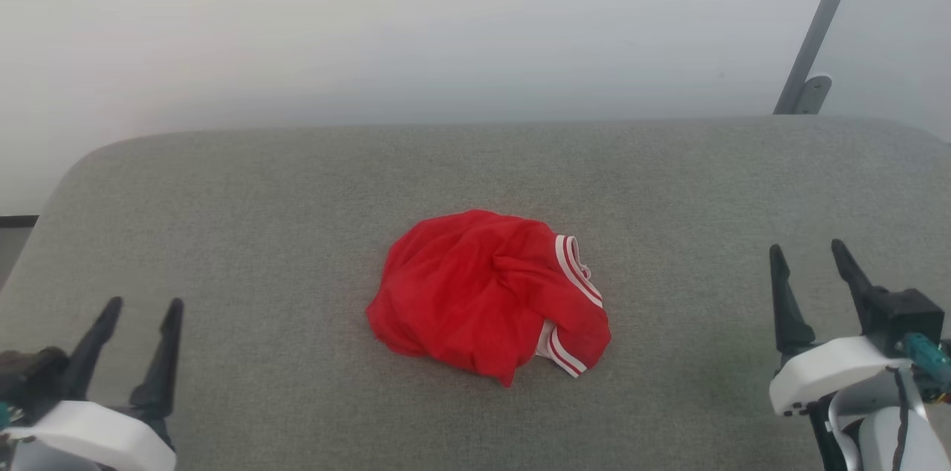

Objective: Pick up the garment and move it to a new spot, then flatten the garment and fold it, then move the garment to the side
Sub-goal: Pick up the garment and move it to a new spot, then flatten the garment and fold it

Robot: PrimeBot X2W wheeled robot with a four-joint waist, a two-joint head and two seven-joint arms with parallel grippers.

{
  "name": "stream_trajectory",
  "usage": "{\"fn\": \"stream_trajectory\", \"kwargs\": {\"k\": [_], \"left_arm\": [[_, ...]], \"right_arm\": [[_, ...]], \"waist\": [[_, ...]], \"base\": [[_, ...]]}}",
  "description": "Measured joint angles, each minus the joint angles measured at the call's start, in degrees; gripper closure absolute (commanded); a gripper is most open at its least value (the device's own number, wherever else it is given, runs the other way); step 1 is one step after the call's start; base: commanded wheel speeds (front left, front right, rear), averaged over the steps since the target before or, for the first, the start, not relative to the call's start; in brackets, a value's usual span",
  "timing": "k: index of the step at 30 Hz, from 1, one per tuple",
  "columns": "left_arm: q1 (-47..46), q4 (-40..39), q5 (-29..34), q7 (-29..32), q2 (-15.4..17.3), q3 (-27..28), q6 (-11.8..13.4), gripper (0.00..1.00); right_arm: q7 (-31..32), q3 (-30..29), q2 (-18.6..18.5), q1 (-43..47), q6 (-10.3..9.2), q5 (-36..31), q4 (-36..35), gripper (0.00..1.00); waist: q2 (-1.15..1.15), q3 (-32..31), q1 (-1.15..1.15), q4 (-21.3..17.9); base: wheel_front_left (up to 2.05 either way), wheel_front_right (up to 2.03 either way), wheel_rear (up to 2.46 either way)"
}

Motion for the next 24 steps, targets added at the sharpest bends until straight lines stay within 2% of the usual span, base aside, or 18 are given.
{"fn": "stream_trajectory", "kwargs": {"k": [9, 14, 24], "left_arm": [[2.93, 0.58, 4.42, -0.16, -4.65, 7.21, -3.00, 0.00], [3.43, 0.86, 6.45, -0.16, -6.45, 8.95, -4.64, 0.00], [3.68, 1.02, 9.03, -0.16, -8.76, 10.06, -5.95, 0.00]], "right_arm": [[0.23, 0.68, 0.42, 0.45, 0.00, 0.01, -0.16, 0.00], [0.49, 1.53, 0.32, 0.68, 0.00, 0.20, -0.16, 0.00], [2.11, 6.42, -0.80, 0.60, 0.00, 1.80, 0.33, 0.00]], "waist": [[0.00, -0.32, 0.00, -0.09], [0.00, -0.35, 0.00, 0.08], [0.00, 0.37, 0.00, 1.44]], "base": [[0.00, 0.00, 0.00], [0.00, 0.00, 0.00], [0.00, 0.00, 0.00]]}}
